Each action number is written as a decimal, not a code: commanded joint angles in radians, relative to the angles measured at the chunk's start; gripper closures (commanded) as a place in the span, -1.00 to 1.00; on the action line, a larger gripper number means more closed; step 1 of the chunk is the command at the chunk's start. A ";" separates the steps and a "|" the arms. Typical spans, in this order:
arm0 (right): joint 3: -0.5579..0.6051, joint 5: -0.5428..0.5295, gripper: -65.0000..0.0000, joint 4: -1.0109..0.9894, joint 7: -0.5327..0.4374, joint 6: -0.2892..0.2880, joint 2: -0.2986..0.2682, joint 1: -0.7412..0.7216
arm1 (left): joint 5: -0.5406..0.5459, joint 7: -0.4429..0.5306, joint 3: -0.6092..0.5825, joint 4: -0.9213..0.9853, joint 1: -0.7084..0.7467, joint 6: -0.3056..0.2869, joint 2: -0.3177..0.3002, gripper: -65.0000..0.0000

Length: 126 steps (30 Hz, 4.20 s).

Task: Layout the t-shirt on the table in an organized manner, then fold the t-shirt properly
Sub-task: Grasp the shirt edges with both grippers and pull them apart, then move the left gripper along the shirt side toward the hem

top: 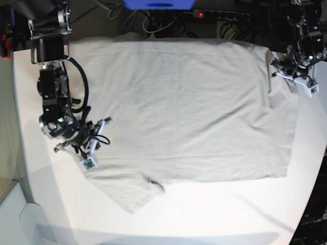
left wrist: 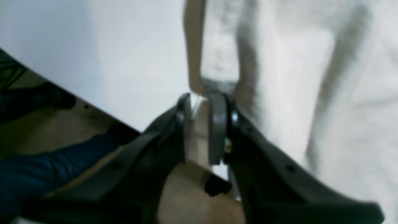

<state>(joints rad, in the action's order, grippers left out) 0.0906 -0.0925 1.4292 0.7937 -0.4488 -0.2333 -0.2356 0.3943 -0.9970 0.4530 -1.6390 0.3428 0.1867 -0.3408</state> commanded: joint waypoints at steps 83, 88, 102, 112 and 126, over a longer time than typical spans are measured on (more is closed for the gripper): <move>-0.010 0.228 1.00 -0.802 -0.432 -0.009 0.048 -0.416 | -0.251 -0.072 -0.043 0.110 -0.376 -0.006 0.085 0.68; -0.010 0.228 1.00 -0.572 -0.380 -0.009 0.045 -0.353 | -0.255 -0.168 -0.033 -0.028 -0.331 -0.006 0.079 0.68; -0.010 0.228 1.00 -0.107 -0.187 -0.009 0.045 -0.094 | -0.252 -0.096 -0.006 0.165 -0.522 -0.006 0.079 0.68; -0.096 0.228 1.00 -0.095 -0.187 -0.011 0.047 -0.011 | -0.258 0.031 -0.161 0.532 -0.779 -0.006 0.079 0.68; -0.102 0.228 1.00 -0.095 -0.188 -0.011 0.022 -0.005 | -0.258 0.401 -0.273 0.972 -0.867 -0.006 0.079 0.68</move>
<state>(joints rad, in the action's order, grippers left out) -0.0071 0.1413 1.3159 0.6228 -0.4606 -0.2016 -0.2157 0.1387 -0.5625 0.1822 -0.6743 -0.5144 0.1780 -0.2523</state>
